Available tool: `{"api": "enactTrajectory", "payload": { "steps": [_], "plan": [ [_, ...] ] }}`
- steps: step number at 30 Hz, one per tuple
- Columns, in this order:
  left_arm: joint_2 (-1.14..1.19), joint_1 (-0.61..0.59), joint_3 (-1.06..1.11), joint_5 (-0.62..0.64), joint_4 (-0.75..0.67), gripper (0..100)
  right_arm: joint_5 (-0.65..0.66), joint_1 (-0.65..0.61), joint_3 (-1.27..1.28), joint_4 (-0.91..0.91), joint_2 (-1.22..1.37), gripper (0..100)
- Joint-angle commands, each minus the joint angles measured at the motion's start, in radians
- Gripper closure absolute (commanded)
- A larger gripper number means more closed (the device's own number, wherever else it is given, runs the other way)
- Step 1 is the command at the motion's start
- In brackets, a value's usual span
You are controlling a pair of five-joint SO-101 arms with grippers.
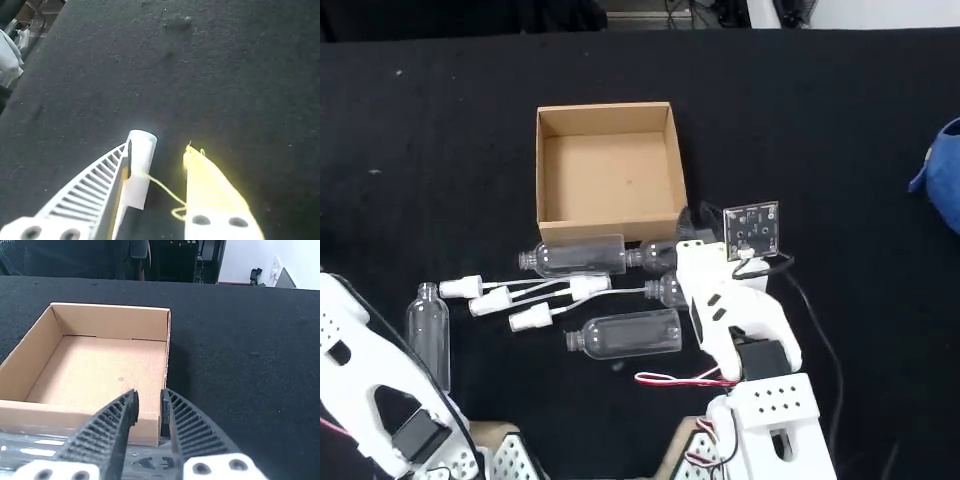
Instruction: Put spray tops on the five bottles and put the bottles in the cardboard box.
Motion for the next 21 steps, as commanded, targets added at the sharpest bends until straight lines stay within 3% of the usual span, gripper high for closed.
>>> {"api": "enactTrajectory", "payload": {
  "steps": [1,6,9,12,16,21],
  "plan": [
    [0.011,-0.035,0.005,0.072,0.052,95,0.003,-0.012,-0.004,-0.032,-0.019,92.8],
    [-0.026,-0.025,-0.242,0.173,0.276,94,0.003,-0.015,-0.004,-0.032,-0.019,92.8],
    [-0.028,-0.031,-0.358,0.212,0.342,85,0.003,-0.012,-0.004,-0.032,-0.019,92.8],
    [-0.032,-0.058,-0.375,0.221,0.342,76,0.003,-0.012,-0.004,-0.032,-0.019,92.8],
    [-0.026,-0.102,-0.361,0.221,0.301,77,0.003,-0.012,-0.004,-0.032,-0.019,92.8],
    [-0.037,-0.127,-0.188,0.18,0.161,79,0.003,-0.014,-0.004,-0.032,-0.019,92.8]
  ]
}}
